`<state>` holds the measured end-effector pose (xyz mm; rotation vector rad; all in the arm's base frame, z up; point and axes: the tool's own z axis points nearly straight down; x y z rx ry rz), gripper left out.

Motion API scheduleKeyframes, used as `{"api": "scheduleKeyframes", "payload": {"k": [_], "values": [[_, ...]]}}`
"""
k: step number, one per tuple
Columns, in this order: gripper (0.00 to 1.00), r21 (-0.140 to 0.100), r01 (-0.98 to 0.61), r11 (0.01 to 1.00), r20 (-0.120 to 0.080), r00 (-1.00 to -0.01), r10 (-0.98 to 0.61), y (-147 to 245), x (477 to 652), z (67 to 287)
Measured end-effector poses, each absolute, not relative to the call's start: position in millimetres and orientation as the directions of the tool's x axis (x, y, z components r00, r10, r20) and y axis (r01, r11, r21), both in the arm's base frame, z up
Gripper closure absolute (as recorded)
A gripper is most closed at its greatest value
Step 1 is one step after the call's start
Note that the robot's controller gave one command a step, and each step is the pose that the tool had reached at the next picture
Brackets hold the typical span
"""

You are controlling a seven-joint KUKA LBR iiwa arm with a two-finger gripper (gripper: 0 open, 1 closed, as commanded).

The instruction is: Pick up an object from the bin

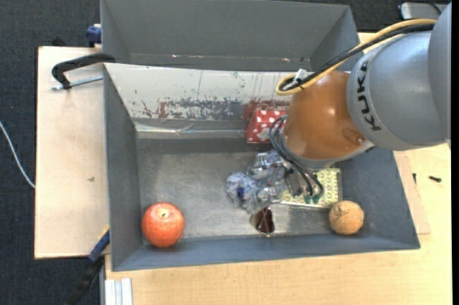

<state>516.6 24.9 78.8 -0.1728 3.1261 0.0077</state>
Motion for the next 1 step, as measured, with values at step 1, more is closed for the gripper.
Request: {"api": "scheduleKeyframes", "payload": {"k": [1], "values": [[1.00, 0.001, -0.104, 0.995, -0.006, -0.995, -0.104, 32.5, 521.2, 218.1]]}}
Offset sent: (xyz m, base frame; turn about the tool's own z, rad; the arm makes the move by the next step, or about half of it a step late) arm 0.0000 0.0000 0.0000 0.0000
